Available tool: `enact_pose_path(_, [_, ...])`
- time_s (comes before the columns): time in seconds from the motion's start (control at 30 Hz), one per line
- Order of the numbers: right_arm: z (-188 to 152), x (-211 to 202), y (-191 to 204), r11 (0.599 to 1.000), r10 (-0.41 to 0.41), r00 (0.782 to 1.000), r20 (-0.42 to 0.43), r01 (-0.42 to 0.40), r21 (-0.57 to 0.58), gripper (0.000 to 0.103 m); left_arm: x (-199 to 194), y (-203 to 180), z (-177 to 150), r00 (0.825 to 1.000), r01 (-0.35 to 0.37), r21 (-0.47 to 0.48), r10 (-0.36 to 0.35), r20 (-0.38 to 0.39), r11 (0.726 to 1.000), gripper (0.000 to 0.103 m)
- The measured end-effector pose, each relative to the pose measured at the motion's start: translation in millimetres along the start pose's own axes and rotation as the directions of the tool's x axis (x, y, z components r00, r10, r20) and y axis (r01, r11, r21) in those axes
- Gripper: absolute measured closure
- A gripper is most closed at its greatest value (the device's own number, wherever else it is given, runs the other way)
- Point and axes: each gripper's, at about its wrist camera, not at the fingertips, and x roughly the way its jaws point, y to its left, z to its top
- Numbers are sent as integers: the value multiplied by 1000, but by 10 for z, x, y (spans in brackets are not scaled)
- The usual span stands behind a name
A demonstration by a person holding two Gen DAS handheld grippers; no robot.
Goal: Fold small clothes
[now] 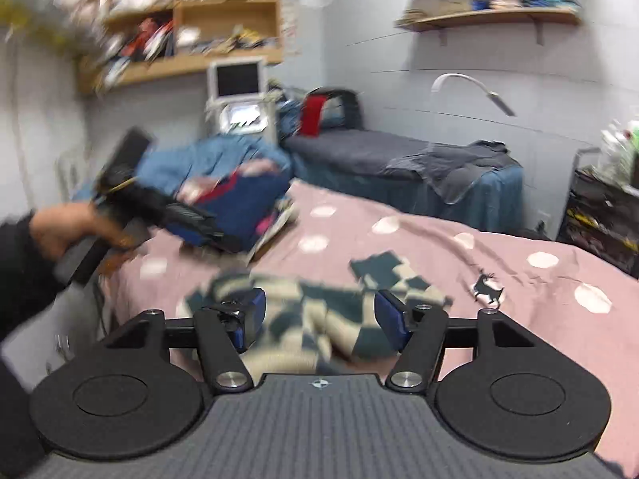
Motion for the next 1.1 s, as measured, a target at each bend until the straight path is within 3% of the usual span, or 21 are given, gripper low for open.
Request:
enact_pose_path(0.1, [-37,63,166,977,97,993,-73,-109,-181,0,239,97,-145,996,-36,34,39,-77,999,7])
enact_pose_path(0.2, [-46,219,289,917,110,984,-140,-154,-369,0,299,252,-248,995,29,-3,-29,-97,1000,7])
enact_pose_path(0.27, [-2,396,400,849,115,967,-226,-213,-483,0,314,269,-264,992,75,-8,-76,-97,997,9])
enact_pose_path(0.33, [-30,548,536,747,136,944,-300,-296,-596,0,342,236,-253,989,99,10,-97,-108,995,21])
enact_pose_path(0.37, [-61,608,602,690,126,938,-324,-317,-650,0,387,205,-254,987,118,11,-116,-116,993,39])
enact_pose_path(0.4, [-95,683,664,646,97,935,-341,-319,-693,0,422,174,-256,982,144,5,-142,-123,990,55])
enact_pose_path(0.47, [-166,862,716,589,8,918,-397,-325,-740,0,505,117,-276,974,181,-7,-180,-140,983,67])
enact_pose_path(0.5, [-198,915,702,579,-25,902,-430,-338,-742,30,528,67,-287,974,176,7,-173,-144,984,71])
enact_pose_path(0.53, [-217,963,667,594,-41,881,-471,-358,-721,55,533,33,-297,975,178,19,-174,-138,984,75])
enact_pose_path(0.57, [-191,969,613,639,-30,863,-504,-372,-674,73,524,23,-304,973,193,11,-190,-130,981,81])
enact_pose_path(0.6, [-140,934,543,696,6,861,-508,-369,-616,76,499,31,-308,970,215,-8,-214,-118,977,85])
enact_pose_path(0.7, [95,658,333,849,79,920,-384,-264,-458,82,316,126,-265,955,287,-76,-291,-53,955,88])
enact_pose_path(0.8, [382,287,154,939,66,978,-198,-128,-320,84,40,256,-145,922,385,-148,-385,31,911,95])
enact_pose_path(0.93, [702,-154,88,971,88,995,-43,-95,-219,85,-530,434,76,868,487,-193,-447,215,852,97])
enact_pose_path(1.03, [881,-499,118,977,125,989,77,-109,-183,87,-1020,573,181,838,512,-190,-438,326,838,97])
enact_pose_path(1.1, [1008,-714,136,976,146,978,147,-118,-183,88,-1397,679,169,794,553,-192,-443,417,811,97])
